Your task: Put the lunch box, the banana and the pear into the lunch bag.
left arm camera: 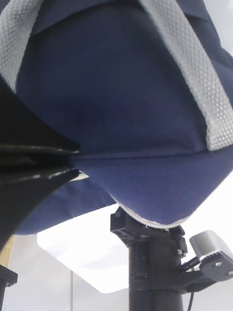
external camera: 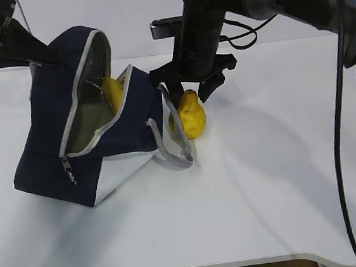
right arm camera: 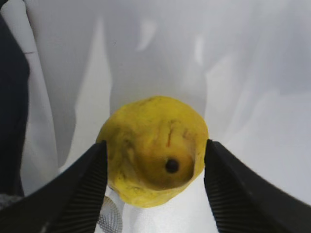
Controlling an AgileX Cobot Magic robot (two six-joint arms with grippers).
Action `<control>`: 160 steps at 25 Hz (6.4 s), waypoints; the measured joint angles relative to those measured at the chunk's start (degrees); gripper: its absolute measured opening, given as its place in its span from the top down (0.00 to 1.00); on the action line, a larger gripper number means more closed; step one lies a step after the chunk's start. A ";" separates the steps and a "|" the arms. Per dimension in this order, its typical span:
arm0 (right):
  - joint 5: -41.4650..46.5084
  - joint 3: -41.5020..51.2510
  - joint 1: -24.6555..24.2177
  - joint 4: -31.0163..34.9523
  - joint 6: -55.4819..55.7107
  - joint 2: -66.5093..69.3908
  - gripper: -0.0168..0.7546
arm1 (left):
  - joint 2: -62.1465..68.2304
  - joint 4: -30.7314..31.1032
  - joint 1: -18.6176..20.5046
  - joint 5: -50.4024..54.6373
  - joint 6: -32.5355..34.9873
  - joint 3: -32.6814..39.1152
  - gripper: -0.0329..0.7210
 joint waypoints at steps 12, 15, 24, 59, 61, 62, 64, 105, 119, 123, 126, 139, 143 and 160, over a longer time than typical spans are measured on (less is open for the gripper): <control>-0.11 0.00 -0.35 -0.08 0.10 0.00 0.55 | 0.00 0.03 0.00 0.00 0.00 0.00 0.96; -0.11 0.00 -0.35 -1.07 0.10 0.00 0.61 | 0.00 0.13 0.00 0.00 0.00 0.00 0.96; -0.11 0.00 -0.35 -2.88 0.10 -3.18 0.63 | 0.00 0.58 0.00 0.00 0.00 0.00 0.96; -2.24 -0.68 1.30 34.17 -9.83 -5.93 0.28 | 0.00 -3.59 0.00 1.37 0.00 0.00 0.96; -0.99 -2.52 0.92 32.53 -9.83 -5.93 0.27 | 0.00 -3.59 0.00 1.37 0.00 0.00 0.96; -0.88 -3.81 0.80 30.47 -10.13 -5.93 0.27 | 0.00 -3.59 0.00 1.37 0.00 0.00 0.96; -0.78 -5.01 0.71 27.45 -9.83 -6.13 0.26 | 0.00 -3.59 0.00 1.37 0.00 0.00 0.96; -0.44 13.82 0.68 22.24 -7.84 -9.83 0.95 | 0.00 -3.59 0.00 1.37 0.00 0.00 0.96; 0.81 13.86 0.68 4.45 -12.58 -22.49 0.96 | 0.00 -5.95 -9.59 -0.96 -2.71 0.00 0.96; 0.90 13.86 0.68 -3.04 -12.88 -22.49 0.96 | 0.00 -6.04 -12.21 -2.81 -2.84 0.00 0.96; 0.90 13.86 0.68 -5.36 -12.99 -22.49 0.96 | 0.21 -6.39 -13.21 -5.45 -2.84 0.00 0.96; 0.90 13.86 0.58 -5.90 -10.13 -22.49 0.96 | 0.32 -6.40 -15.73 -7.43 -2.84 0.00 0.96; 0.80 13.86 0.55 -2.41 -9.40 -22.59 0.82 | 0.32 -5.10 -15.82 -7.43 -2.87 0.00 0.95; 0.43 13.86 0.46 9.94 -8.91 -28.28 0.29 | 0.12 -3.87 -12.84 1.05 -3.96 -2.25 0.44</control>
